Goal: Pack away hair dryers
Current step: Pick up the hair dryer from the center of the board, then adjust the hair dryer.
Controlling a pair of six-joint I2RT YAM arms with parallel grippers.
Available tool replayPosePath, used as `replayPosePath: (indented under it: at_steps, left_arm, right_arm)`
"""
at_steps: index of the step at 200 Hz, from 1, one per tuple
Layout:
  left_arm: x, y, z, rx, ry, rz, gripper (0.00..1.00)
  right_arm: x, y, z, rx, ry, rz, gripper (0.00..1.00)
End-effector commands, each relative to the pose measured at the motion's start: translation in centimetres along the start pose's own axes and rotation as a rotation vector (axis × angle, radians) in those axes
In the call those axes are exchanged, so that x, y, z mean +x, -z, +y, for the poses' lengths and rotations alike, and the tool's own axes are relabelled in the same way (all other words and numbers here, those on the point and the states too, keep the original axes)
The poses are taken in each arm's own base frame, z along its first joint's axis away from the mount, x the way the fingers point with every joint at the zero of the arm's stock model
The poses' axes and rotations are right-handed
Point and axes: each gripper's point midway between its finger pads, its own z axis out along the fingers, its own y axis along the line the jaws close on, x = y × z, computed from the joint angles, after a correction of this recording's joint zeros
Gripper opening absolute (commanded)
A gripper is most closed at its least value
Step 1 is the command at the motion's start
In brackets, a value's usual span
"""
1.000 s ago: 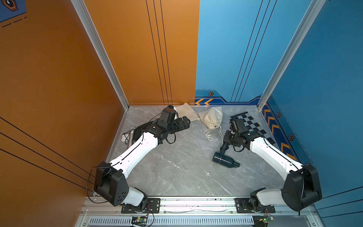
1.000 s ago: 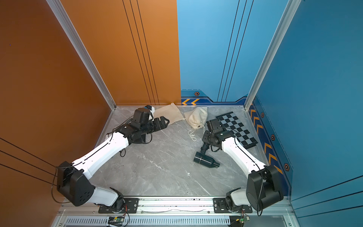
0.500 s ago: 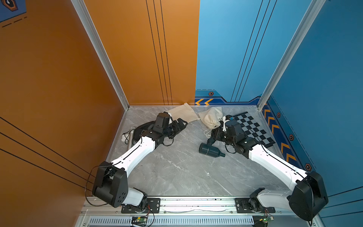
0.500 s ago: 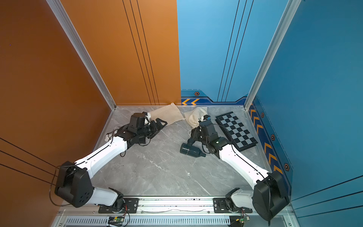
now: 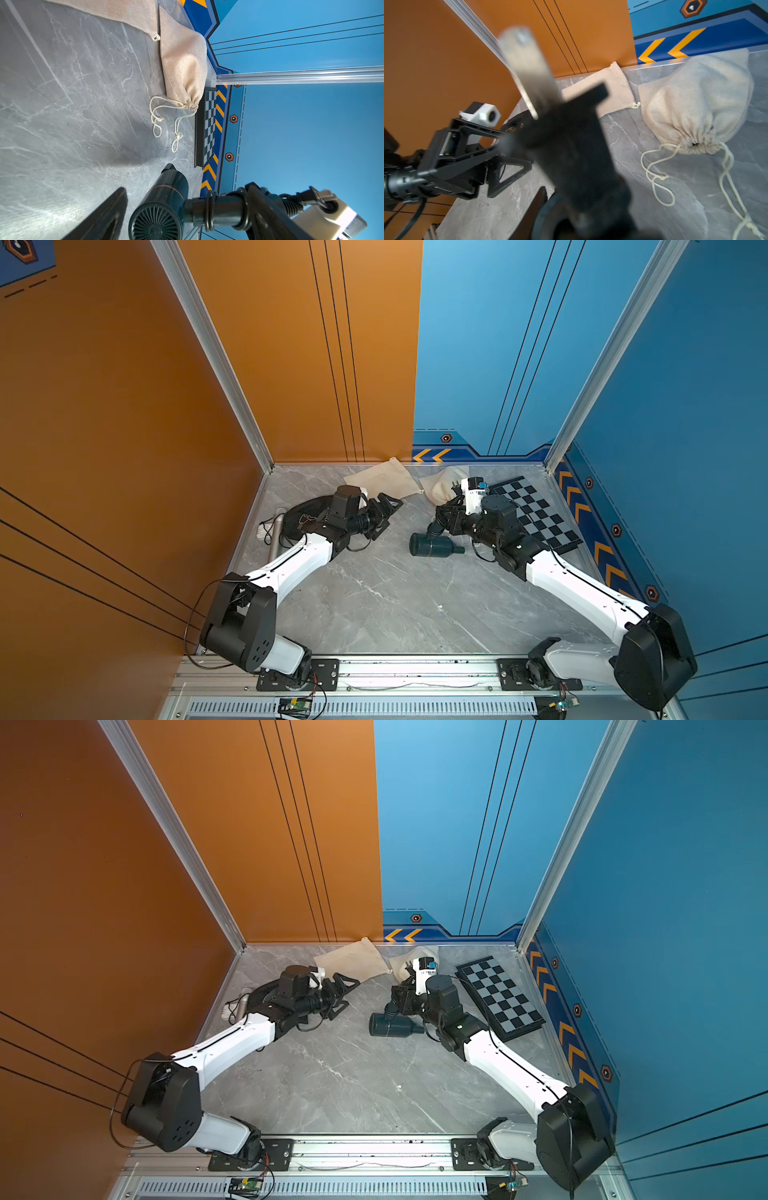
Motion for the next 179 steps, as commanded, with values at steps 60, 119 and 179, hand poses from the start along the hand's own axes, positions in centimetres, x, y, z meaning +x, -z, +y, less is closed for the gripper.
replayPosePath:
  at_steps: [60, 119, 179]
  left_arm:
    - [0.7, 0.6, -1.6, 0.075, -0.173, -0.041, 0.92]
    - [1.7, 2.1, -3.7, 0.113, -0.627, -0.136, 0.93]
    - [2.3, 2.3, -5.0, 0.306, -0.800, -0.110, 0.94]
  right_arm:
    - [-3.5, -2.1, -1.0, 0.042, -0.253, -0.053, 0.14]
    - [-3.2, -3.5, -5.2, 0.067, -0.721, -0.026, 0.11]
    - [-3.1, -4.2, -6.6, -0.013, -1.029, -0.060, 0.09]
